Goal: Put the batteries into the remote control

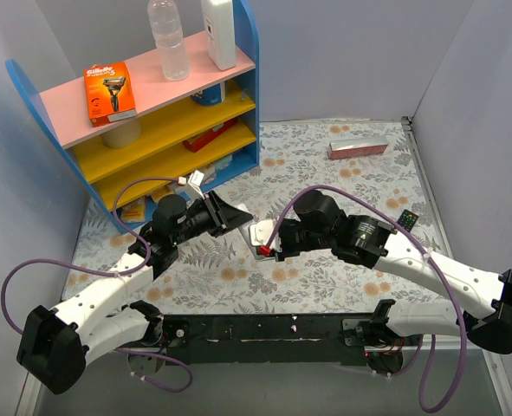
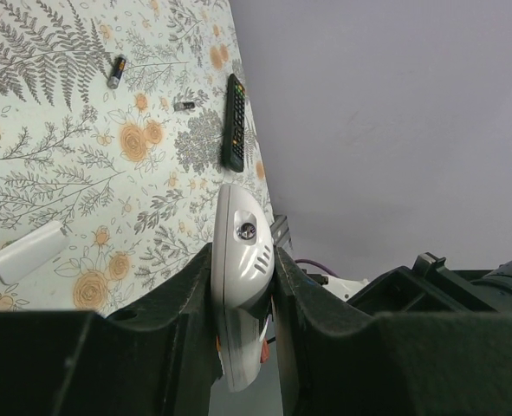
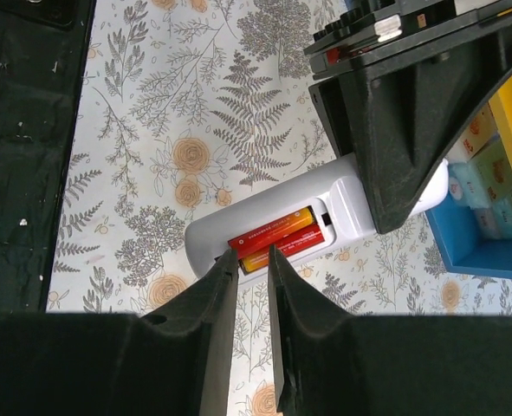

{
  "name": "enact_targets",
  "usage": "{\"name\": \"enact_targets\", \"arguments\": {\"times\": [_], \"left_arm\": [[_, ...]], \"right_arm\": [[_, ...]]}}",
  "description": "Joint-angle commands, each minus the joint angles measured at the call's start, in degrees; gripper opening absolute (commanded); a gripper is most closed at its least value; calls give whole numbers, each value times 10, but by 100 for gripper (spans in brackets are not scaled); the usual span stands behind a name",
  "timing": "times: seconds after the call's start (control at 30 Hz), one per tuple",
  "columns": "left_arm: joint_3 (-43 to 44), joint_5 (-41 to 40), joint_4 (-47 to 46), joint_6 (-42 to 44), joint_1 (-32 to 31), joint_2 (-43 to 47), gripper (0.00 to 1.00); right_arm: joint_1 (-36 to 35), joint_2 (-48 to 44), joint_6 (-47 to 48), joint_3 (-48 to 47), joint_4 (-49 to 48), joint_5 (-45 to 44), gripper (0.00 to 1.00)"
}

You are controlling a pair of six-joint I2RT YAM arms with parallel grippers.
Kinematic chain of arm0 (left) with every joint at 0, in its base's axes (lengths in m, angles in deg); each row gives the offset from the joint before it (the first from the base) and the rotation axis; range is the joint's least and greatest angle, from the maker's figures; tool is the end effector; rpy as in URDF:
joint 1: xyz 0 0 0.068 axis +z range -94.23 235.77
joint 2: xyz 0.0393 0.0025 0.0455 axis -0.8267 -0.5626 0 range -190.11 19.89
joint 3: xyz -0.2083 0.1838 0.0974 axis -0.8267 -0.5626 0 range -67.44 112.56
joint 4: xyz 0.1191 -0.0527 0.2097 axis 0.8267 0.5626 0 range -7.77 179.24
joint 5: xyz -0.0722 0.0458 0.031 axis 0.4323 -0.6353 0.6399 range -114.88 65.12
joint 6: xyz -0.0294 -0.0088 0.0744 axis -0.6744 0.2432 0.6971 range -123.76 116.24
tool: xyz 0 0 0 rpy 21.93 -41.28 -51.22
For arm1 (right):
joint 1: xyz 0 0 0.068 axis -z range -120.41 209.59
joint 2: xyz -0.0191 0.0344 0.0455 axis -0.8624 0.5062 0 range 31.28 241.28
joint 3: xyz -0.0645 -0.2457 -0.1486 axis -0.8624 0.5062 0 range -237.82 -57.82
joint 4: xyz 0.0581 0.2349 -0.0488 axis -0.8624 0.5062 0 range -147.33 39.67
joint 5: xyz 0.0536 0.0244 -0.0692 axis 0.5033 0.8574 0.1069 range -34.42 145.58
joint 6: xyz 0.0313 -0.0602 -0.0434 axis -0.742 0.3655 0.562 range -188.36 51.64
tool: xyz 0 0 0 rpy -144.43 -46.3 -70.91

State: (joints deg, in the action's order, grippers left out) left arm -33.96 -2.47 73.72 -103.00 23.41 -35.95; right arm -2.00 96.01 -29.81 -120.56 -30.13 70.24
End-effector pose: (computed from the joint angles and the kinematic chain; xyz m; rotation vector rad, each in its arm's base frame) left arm 0.1789 -0.1447 0.2854 -0.9576 2.0895 -1.8076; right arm 0.1046 0.2305 0.3553 -1.7089 1.2242 0.5099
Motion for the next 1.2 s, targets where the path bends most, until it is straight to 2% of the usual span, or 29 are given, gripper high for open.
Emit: {"name": "enact_targets", "arguments": {"times": [0.0,0.67,1.17], "left_arm": [[29,17,-7,-4,4,5,0],[36,34,-28,-33,3,-6,0],[20,47,-81,-92,3,3,0]], "right_arm": [[-2,5,18,1,7,17,27],[-2,22,31,10,-13,10,23],[-2,48,-4,28,-79,-36,9]]}}
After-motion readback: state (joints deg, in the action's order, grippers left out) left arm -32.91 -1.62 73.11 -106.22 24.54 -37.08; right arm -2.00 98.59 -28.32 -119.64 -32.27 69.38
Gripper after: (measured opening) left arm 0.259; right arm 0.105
